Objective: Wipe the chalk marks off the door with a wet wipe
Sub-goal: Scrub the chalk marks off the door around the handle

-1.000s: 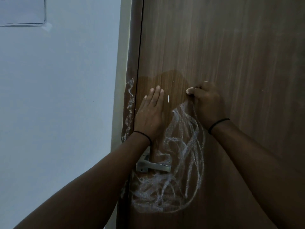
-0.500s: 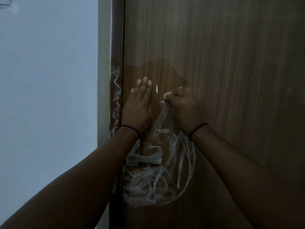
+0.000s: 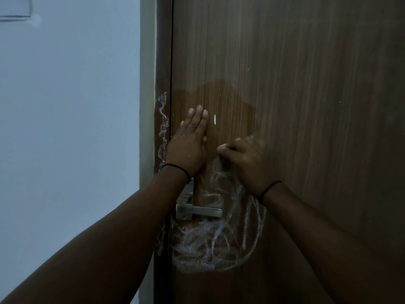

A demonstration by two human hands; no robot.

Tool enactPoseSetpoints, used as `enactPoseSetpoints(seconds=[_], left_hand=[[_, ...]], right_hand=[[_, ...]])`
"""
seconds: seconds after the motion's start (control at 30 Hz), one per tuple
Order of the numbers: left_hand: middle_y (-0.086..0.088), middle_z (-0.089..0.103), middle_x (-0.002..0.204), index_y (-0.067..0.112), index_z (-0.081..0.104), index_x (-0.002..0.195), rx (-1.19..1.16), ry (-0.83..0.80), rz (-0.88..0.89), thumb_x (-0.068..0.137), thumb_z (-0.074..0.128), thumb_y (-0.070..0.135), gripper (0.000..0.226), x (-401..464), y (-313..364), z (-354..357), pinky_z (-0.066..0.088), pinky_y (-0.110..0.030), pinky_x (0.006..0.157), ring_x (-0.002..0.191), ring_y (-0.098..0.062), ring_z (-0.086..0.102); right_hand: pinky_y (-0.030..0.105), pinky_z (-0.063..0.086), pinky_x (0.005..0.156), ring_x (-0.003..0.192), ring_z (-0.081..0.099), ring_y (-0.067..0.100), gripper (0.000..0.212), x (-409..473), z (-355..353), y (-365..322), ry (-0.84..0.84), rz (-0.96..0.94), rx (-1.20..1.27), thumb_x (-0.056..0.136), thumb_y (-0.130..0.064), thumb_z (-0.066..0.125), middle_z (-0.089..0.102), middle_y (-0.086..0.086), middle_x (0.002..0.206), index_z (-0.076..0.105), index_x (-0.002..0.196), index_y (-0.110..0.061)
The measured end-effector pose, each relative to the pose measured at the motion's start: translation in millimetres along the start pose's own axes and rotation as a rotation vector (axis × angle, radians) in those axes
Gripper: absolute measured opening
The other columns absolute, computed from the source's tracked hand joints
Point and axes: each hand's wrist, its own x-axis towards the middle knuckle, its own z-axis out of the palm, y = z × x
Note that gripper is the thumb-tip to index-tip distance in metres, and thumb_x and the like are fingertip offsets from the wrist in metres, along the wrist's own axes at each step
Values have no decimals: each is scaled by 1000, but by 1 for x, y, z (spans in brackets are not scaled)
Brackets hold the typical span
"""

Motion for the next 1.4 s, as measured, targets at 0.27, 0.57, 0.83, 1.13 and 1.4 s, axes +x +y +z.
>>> enactPoseSetpoints(seconds=[0.27,0.57,0.83,1.13,1.4], left_hand=[[0,2,164,16,9,155,-13,25,-25,102,40,17,62,-2,4,1,3,-31,120,151,-18,-2],[-1,4,164,15,10,155,-16,23,-32,101,42,20,62,-4,7,4,5,-33,120,151,-19,-1],[-1,2,164,15,8,156,14,12,-39,102,41,24,63,-10,6,6,7,-35,123,151,-19,-3],[-2,2,164,15,8,155,18,-1,-59,102,42,26,64,-15,8,8,9,-36,123,151,-20,-2],[-2,2,164,15,7,156,29,7,-69,102,41,26,64,-18,9,9,8,-35,122,151,-20,-3]], right_hand=[[47,45,81,93,63,31,15,1,-13,9,96,161,8,90,-11,67,70,8,98,75,103,-10],[42,41,82,92,62,28,16,-6,-15,27,163,224,2,89,-7,68,71,5,98,75,102,-11],[47,47,79,92,63,29,21,-49,-13,29,98,113,46,86,-7,72,71,8,102,75,107,-9],[50,48,77,93,65,29,22,-62,-2,26,67,44,47,85,-7,74,72,7,104,75,107,-8],[43,46,81,93,63,29,16,-45,1,9,106,119,76,86,-8,72,71,7,99,75,102,-8]])
